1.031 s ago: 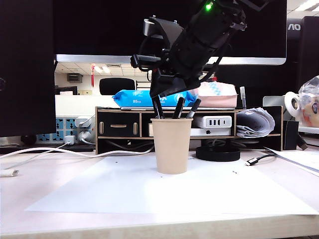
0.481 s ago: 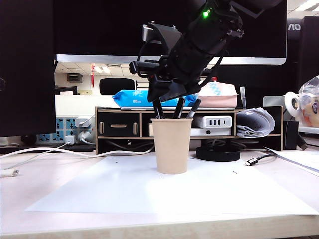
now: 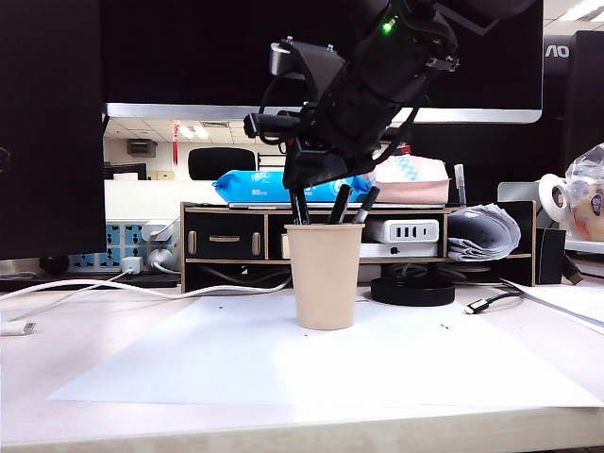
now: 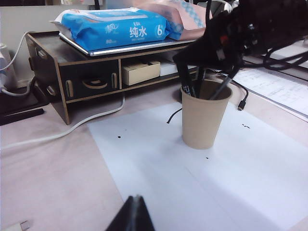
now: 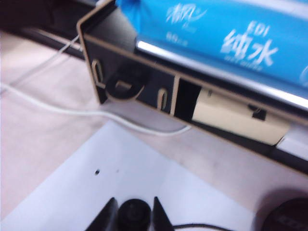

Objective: Pick up the marker from the paper cup and put it on the table.

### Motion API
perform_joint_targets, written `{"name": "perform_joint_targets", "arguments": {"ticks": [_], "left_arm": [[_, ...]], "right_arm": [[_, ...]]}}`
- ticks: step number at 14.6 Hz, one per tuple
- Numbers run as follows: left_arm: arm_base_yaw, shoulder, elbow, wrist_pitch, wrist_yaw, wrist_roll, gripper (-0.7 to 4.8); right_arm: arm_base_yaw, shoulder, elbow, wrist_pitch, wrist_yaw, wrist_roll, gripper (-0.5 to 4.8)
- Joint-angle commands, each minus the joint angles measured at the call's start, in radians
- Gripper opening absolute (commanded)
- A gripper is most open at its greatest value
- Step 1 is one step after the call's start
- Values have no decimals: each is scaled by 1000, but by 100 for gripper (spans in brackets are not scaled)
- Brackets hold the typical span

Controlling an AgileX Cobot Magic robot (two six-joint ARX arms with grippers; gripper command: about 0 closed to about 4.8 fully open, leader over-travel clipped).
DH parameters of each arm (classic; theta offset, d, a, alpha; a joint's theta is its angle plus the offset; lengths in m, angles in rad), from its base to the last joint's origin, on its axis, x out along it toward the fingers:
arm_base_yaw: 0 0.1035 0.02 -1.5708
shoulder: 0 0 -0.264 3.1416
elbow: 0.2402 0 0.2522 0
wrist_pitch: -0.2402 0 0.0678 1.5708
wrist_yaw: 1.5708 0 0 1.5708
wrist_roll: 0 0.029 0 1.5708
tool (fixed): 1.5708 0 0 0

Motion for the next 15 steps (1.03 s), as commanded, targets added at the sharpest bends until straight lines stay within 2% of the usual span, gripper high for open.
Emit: {"name": "perform_joint_targets", "arguments": {"ticks": [1, 2, 15], "left_arm": [[0, 0, 1, 13, 0, 1, -4], [0, 0, 1, 13, 0, 1, -4], [0, 0, 1, 13, 0, 1, -4]], "right_arm": [[2, -2, 4, 23, 5, 3, 92], [2, -2, 4, 22, 5, 3, 49], [8, -22, 4, 11, 5, 3, 40]]}}
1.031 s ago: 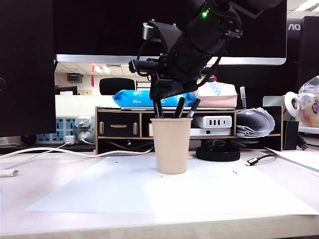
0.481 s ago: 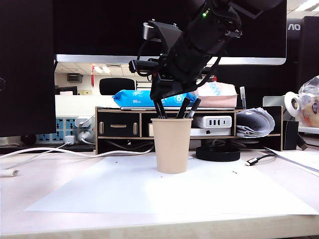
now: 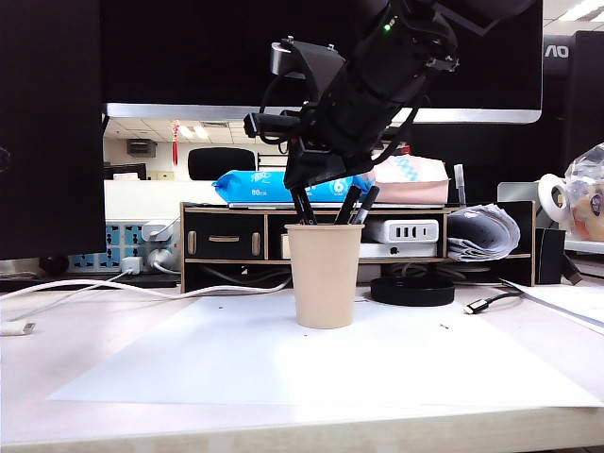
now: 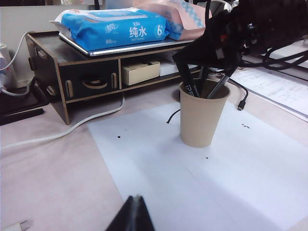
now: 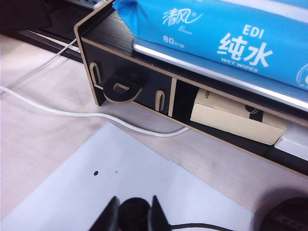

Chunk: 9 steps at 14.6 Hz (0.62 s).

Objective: Pick up the marker from the paper cup and put it on the table.

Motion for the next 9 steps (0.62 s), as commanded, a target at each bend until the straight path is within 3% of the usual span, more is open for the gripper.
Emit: {"name": "perform_joint_targets", "arguments": {"ticks": [1, 9], "left_arm": [[0, 0, 1, 13, 0, 1, -4], [0, 0, 1, 13, 0, 1, -5]], "right_arm": [[8, -34, 5, 10, 2, 2, 39], [8, -111, 5, 8, 2, 1, 40]]}}
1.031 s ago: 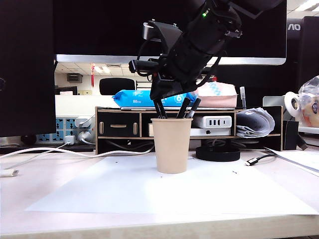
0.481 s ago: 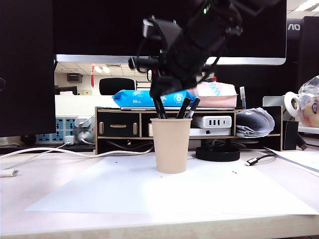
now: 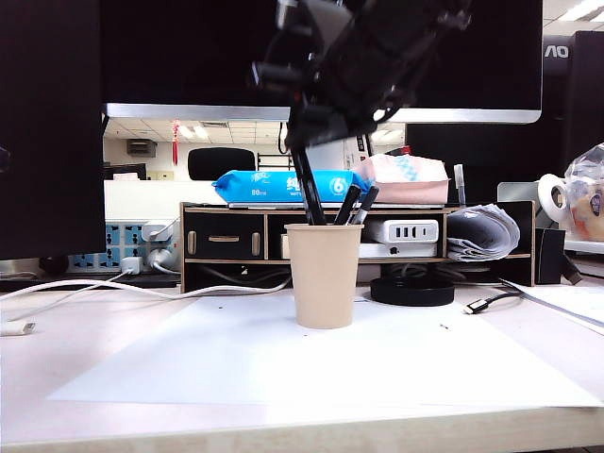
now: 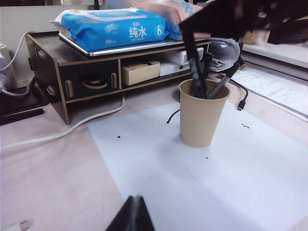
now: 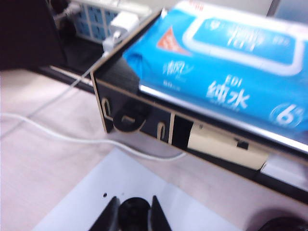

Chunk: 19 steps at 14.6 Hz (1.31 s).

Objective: Pick up the marker from the paper cup and put it on the table.

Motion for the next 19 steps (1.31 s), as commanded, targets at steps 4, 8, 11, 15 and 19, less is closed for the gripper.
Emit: {"name": "perform_joint_targets", "arguments": {"ticks": [4, 8, 11, 15, 19], "left_arm": [[0, 0, 1, 13, 0, 1, -4], [0, 0, 1, 13, 0, 1, -4], [0, 0, 1, 13, 0, 1, -4], [0, 0, 1, 13, 0, 1, -5], [0, 0, 1, 13, 0, 1, -5]], "right_arm": [[2, -79, 10, 17, -2, 1, 40], [3, -174, 13, 35, -55, 3, 40], [69, -171, 82, -85, -92, -23, 40], [95, -84, 253, -411, -189, -48, 40], [95, 21, 397, -633, -262, -87, 40]]}}
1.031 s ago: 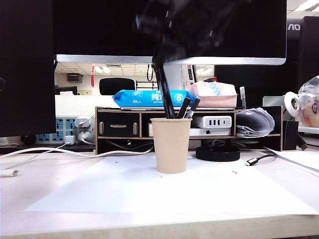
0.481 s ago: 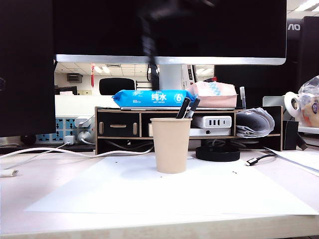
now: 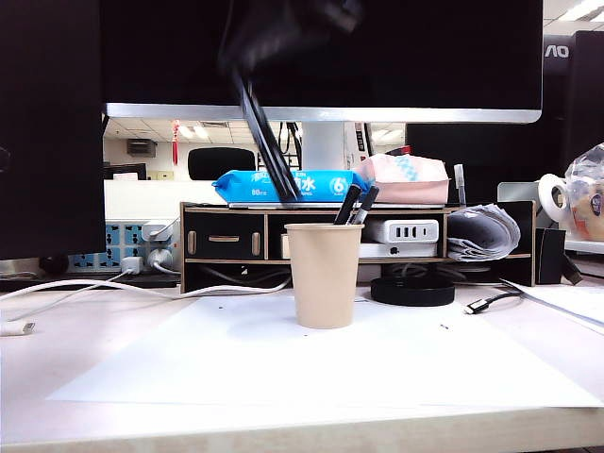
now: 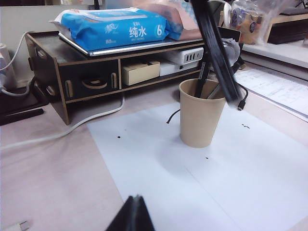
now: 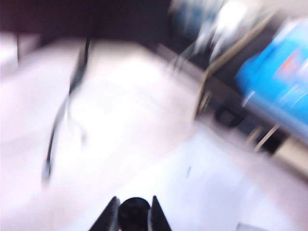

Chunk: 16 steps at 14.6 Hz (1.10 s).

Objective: Pick up the marker from the paper cup and put it on the table.

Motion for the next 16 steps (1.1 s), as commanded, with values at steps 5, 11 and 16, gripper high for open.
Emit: {"name": "perform_joint_targets", "arguments": {"ticks": [5, 11, 16], "left_arm": [[0, 0, 1, 13, 0, 1, -4], [0, 0, 1, 13, 0, 1, -4], [0, 0, 1, 13, 0, 1, -5]], "right_arm": [[17, 209, 257, -324, -127, -69, 40], [14, 364, 409, -521, -134, -113, 40], [3, 447, 524, -656, -101, -152, 40]]}}
